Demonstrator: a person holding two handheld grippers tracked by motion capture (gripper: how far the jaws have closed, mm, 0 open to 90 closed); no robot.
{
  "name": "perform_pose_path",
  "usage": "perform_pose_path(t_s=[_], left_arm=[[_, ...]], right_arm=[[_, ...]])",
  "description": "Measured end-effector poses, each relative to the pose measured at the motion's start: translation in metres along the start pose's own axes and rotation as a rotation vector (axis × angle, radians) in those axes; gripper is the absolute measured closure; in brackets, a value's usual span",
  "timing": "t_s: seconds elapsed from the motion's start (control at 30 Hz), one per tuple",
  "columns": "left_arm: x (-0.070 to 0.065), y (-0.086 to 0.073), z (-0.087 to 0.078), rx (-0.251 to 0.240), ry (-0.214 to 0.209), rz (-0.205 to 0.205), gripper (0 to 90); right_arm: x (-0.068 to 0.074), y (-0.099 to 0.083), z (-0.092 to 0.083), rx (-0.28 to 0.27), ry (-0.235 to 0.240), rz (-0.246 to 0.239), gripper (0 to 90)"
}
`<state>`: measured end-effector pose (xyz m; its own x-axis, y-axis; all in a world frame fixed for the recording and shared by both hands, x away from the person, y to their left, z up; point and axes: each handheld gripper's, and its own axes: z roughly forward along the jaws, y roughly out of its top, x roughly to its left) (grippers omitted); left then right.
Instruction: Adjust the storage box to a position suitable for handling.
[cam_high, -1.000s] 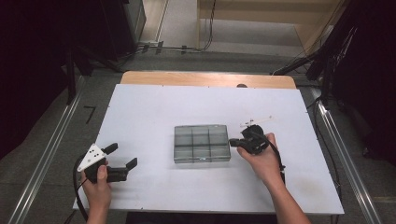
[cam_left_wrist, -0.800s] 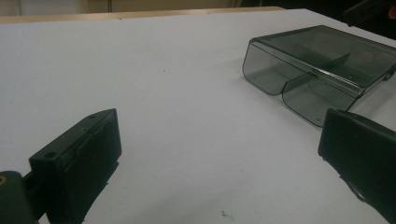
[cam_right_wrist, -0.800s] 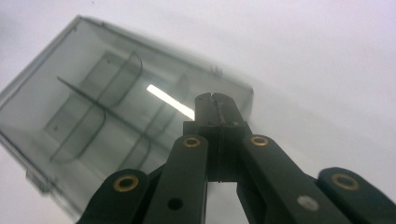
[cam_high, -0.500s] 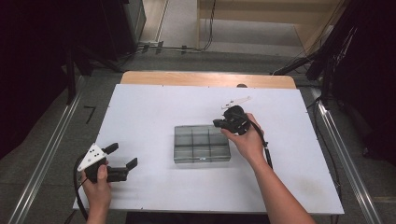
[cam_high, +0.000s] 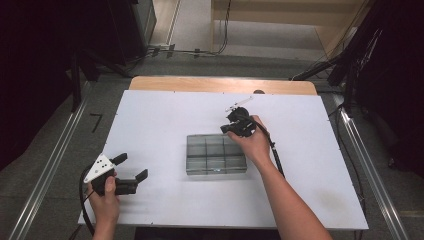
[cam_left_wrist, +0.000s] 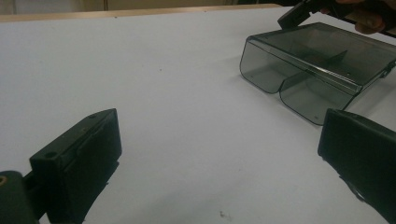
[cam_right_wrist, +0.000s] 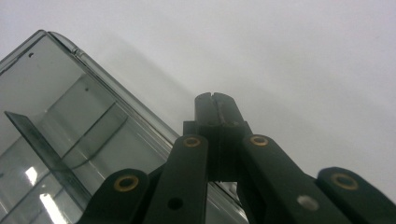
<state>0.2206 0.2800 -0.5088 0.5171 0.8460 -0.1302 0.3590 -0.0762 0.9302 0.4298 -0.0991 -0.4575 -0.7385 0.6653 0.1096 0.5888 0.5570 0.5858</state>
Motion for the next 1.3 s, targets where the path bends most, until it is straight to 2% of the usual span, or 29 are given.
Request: perform_pose_path(t_s=[0.13, 0.23, 0.5, 0.53, 0.77, 0.87, 1.0, 1.3], left_arm=[[0.000, 0.000, 0.000, 0.003, 0.000, -0.001, 0.0], [0.000, 0.000, 0.001, 0.005, 0.001, 0.000, 0.0], [0.000, 0.000, 0.001, 0.007, -0.005, 0.002, 0.0], [0.000, 0.000, 0.001, 0.007, -0.006, 0.002, 0.0], [-0.001, 0.000, 0.000, 0.005, -0.015, 0.013, 0.0], [-0.001, 0.000, 0.001, 0.005, -0.016, 0.013, 0.0], [-0.001, 0.000, 0.001, 0.005, -0.020, 0.015, 0.0], [-0.004, 0.001, 0.002, 0.013, -0.042, 0.026, 0.0]], right_arm=[[0.005, 0.008, 0.006, 0.029, 0.025, -0.001, 88.1], [0.007, 0.012, 0.010, 0.055, 0.020, 0.005, 88.1], [0.007, 0.013, 0.011, 0.073, 0.042, 0.031, 88.2], [0.007, 0.012, 0.011, 0.077, 0.043, 0.015, 88.1], [0.013, 0.005, 0.008, 0.076, 0.055, 0.015, 88.2], [0.017, 0.001, 0.005, 0.076, 0.062, -0.006, 88.2], [0.019, -0.004, 0.002, 0.075, 0.083, -0.005, 88.2], [0.029, -0.014, -0.004, 0.083, 0.122, -0.041, 88.2]])
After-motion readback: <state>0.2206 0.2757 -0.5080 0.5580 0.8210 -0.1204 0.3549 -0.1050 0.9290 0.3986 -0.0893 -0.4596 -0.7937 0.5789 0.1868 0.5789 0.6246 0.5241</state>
